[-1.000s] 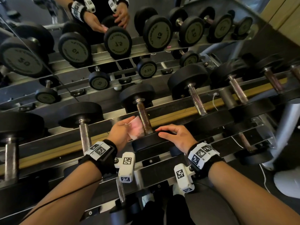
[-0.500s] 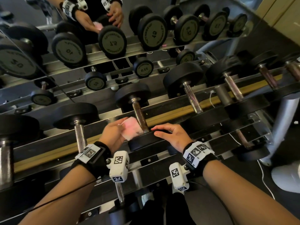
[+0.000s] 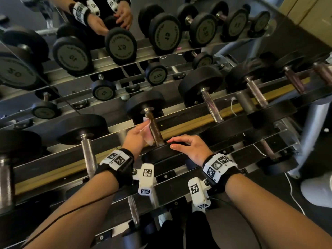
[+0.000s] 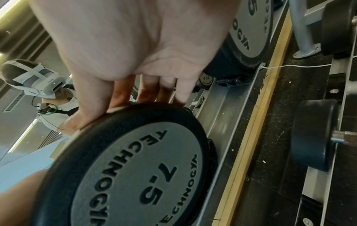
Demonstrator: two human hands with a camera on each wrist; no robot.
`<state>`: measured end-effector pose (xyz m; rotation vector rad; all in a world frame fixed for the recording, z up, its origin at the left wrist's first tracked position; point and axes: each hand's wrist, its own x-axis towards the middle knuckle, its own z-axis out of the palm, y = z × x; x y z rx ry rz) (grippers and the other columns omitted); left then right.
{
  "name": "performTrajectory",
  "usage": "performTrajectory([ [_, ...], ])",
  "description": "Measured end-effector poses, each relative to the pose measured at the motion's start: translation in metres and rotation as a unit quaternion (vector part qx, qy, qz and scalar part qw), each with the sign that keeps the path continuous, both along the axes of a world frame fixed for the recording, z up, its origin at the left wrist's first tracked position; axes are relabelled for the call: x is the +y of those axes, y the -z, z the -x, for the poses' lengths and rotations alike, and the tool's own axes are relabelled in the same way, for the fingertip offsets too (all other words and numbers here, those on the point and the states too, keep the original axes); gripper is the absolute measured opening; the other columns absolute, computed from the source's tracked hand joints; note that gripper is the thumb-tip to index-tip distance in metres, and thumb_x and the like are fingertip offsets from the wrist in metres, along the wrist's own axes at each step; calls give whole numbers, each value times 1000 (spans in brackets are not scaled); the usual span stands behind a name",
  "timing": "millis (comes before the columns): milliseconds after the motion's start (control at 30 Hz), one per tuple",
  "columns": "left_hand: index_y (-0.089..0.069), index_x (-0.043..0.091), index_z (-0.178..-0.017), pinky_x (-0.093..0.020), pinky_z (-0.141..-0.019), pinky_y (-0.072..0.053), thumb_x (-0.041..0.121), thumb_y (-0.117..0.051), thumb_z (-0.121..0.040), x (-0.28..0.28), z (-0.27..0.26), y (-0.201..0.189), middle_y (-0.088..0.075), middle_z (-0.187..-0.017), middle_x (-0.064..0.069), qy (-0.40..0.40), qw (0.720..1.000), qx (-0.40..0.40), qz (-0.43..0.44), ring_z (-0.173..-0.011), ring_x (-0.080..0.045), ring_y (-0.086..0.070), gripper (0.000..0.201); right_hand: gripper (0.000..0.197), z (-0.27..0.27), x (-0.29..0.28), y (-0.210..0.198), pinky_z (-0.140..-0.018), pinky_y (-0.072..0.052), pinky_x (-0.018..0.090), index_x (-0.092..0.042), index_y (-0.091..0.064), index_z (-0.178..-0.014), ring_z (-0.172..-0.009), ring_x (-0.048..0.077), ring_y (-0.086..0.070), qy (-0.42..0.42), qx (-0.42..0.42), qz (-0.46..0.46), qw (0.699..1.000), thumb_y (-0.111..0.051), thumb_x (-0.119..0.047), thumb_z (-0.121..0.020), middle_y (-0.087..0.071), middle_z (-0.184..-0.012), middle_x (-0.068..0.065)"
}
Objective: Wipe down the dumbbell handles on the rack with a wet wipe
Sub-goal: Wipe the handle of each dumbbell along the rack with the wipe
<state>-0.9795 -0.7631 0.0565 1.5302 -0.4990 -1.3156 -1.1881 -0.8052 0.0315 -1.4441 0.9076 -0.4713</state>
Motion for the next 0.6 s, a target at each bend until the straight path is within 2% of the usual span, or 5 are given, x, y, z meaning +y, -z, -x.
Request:
performTrajectory([
  [200,-59,2,-133,-39,-106,-49,3,-39,-105,25,-10,0,-64,-130,-20,110,993,-33,-18,-119,-31,-62,35,19,0,-2,-1,-93,-48,16,-35,-74,-102,-105,-2,-64,-9,6,12,1000,-72,-25,-86,-72,-106,-19],
  [300,-64,6,-123,-33,-86,-58,6,-39,-105,27,-27,3,-67,-115,-16,54,998,8,-5,-100,-27,-66,30,18,0,-4,-4,-82,-43,1,-35,-74,-101,-102,-7,-63,-19,11,14,1000,-72,-24,-87,-72,-103,-22],
  [367,-68,10,-113,-32,-77,-57,11,-47,-103,20,-34,4,-64,-101,-10,-22,1000,15,9,-87,-21,-63,23,18,0,-4,-4,-81,-42,0,-33,-75,-101,-101,-7,-63,-16,12,10,1000,-72,-24,-86,-72,-103,-22],
  [500,-70,21,-119,-42,-99,-50,18,-51,-104,-6,-25,5,-67,-115,-7,1,997,-77,5,-104,-23,-63,25,19,0,-3,-3,-92,-47,14,-30,-75,-105,-104,-2,-65,-8,10,-4,1000,-72,-24,-86,-73,-105,-18],
  [600,-63,10,-132,-50,-112,-41,20,-49,-105,-14,-12,5,-64,-130,-18,42,994,-102,-10,-123,-34,-59,32,20,0,-1,-2,-97,-47,23,-28,-75,-105,-104,-1,-65,3,10,-6,1000,-73,-23,-86,-73,-105,-18],
])
